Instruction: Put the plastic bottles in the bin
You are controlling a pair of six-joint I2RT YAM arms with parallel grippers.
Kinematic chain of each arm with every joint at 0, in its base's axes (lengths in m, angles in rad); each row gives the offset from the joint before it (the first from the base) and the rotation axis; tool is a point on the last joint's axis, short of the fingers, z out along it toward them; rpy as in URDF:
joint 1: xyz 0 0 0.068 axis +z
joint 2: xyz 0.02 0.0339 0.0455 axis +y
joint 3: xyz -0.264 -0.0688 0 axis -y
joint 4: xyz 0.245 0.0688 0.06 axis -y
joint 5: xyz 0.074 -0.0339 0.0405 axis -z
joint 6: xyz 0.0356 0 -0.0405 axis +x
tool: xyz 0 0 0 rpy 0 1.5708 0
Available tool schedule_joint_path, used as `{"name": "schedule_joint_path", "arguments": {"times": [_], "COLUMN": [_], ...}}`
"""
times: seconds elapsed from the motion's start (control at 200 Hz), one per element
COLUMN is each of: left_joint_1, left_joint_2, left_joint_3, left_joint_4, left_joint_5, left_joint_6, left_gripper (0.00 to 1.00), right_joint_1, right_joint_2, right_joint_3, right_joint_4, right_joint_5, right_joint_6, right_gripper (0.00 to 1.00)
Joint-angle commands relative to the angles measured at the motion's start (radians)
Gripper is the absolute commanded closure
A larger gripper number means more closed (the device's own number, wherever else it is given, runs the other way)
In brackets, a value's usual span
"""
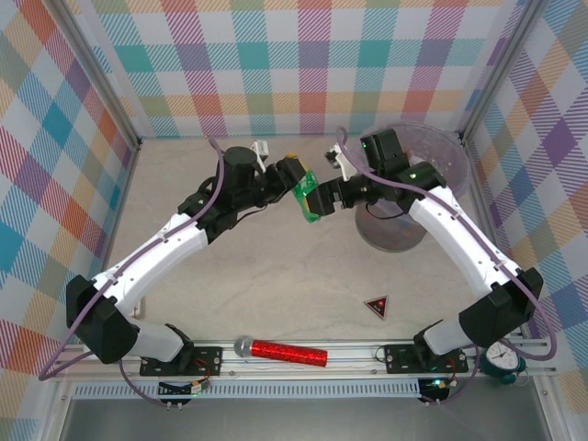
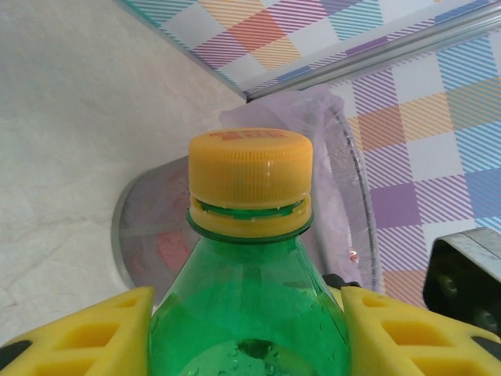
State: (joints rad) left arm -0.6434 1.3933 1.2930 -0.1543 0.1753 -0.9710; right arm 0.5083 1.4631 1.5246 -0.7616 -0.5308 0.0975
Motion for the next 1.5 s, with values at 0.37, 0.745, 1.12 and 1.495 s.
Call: {"name": "schedule_joint_path", "arguments": {"times": [0.37,0.745,1.12,1.495], "left_joint_1": [-0.036,0.023,0.171,0.133], "left_joint_2": [0.042,-0.06,-0.184,-0.232], "left_joint_3": [0.083,0.03,-0.046,-0.205], "left_joint_4": [0.005,0.05,-0.097,-0.283], "left_joint_5": [-0.037,-0.065,-0.06,-0.156], "left_joint_6": [-0.006,0.05,0.199,0.349], "left_gripper": [0.52,0.0,0.03,0.07], "right_joint_1": [0.002,-0.003,-0.156,-0.421], "right_joint_2": [0.017,0.02,0.06,0.22], "right_joint_3": [-0.002,0.057,0.458,0.772], "right_joint_4": [0.095,0.047,-0.336,-0.612], "right_joint_5": [-0.038,-0.018,0.259,0.595], "right_joint_6": [0.032,0.012,-0.182,-0.413], "right_gripper": [0.41,0.48,0.55,0.56]}}
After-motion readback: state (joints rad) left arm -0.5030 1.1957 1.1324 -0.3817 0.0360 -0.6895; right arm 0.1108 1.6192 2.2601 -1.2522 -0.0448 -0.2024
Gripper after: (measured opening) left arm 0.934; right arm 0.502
